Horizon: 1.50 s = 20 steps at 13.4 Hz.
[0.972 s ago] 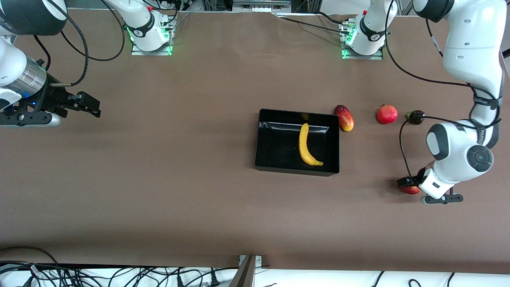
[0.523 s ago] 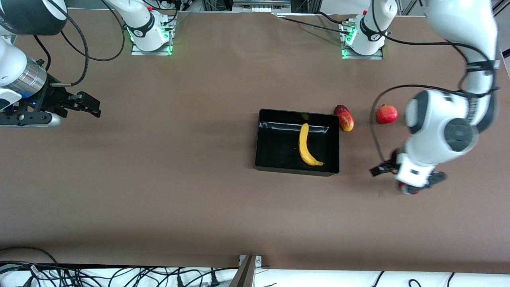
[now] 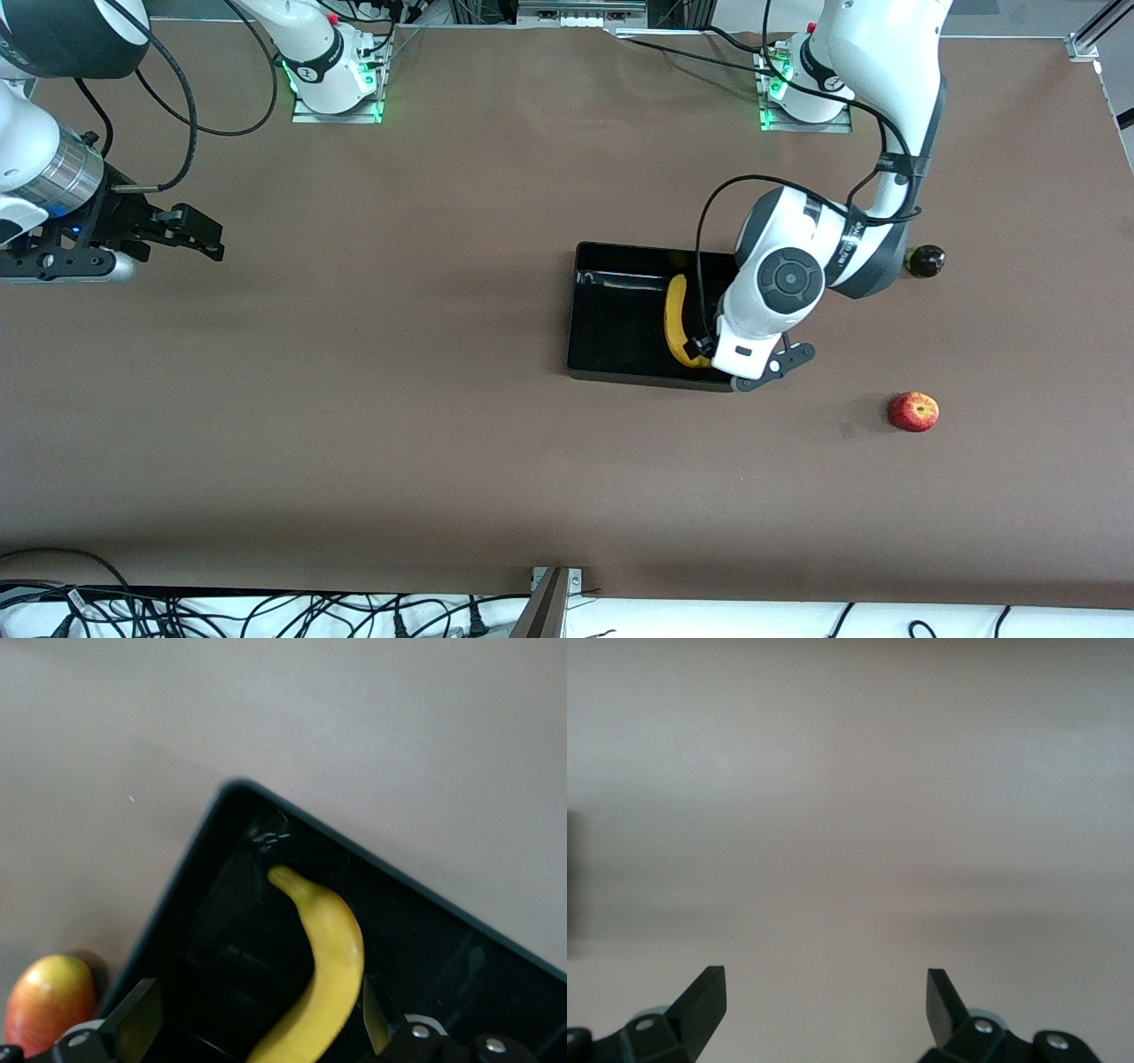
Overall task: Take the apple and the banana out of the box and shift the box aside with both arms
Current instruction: 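Lower the left gripper and grasp the yellow banana in the tray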
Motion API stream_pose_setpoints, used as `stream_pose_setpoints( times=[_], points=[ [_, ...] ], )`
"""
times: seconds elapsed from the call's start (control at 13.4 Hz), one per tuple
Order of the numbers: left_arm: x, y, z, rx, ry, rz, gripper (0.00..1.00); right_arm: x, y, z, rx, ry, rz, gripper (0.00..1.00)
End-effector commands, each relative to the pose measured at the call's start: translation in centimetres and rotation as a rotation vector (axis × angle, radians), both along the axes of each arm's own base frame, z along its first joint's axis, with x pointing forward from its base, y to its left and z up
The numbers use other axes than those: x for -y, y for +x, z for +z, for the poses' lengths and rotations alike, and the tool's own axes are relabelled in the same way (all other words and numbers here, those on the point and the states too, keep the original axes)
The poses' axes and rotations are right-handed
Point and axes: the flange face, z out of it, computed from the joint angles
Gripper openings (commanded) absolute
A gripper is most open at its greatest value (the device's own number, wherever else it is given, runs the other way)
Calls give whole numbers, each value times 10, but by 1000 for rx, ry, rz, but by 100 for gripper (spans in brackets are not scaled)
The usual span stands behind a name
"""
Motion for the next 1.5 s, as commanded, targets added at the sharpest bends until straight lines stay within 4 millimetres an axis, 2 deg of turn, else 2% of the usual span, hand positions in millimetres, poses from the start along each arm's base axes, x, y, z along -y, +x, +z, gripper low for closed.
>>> stream_pose_setpoints(
  times=[0.0, 0.22, 0.37, 0.45, 0.6, 0.75, 0.82, 0.9, 0.97, 1.12, 1.2, 1.27, 1.35, 1.42],
  points=[
    [23, -10, -23, -12, 1, 6, 100, 1, 2, 4, 8, -8, 0, 100],
    [48, -18, -65, 10, 0, 6, 100, 1, 2, 4, 7, -8, 0, 100],
    [53, -26, -91, 12, 4, 0, 100, 1, 2, 3, 5, -8, 0, 100],
    [59, -36, -102, 13, -5, -13, 100, 1, 1, 4, 5, -8, 0, 100],
    [58, -46, -118, 31, -12, -16, 100, 1, 2, 3, 4, -8, 0, 100],
    [57, -47, -126, 42, -16, -15, 100, 1, 2, 3, 4, -8, -1, 100],
    [56, -46, -128, 41, -15, -14, 61, 1, 2, 3, 5, -8, 0, 100],
    [57, -47, -127, 41, -19, -14, 13, 1, 2, 4, 7, -8, -1, 100],
    [57, -47, -127, 41, -19, -16, 0, 1, 2, 3, 5, -8, 2, 100],
    [59, -48, -125, 40, -22, -24, 0, 1, 2, 3, 5, -8, 0, 100],
    [61, -48, -117, 36, -27, -27, 0, 1, 2, 3, 5, -8, 0, 100],
    [57, -46, -101, 19, -24, -27, 0, 1, 2, 3, 5, -8, 0, 100],
    [48, -42, -73, -18, -14, -32, 0, 1, 2, 3, 5, -8, 0, 100],
    [34, -38, -37, -46, -12, -44, 0, 1, 2, 4, 7, -8, 0, 100]
  ],
)
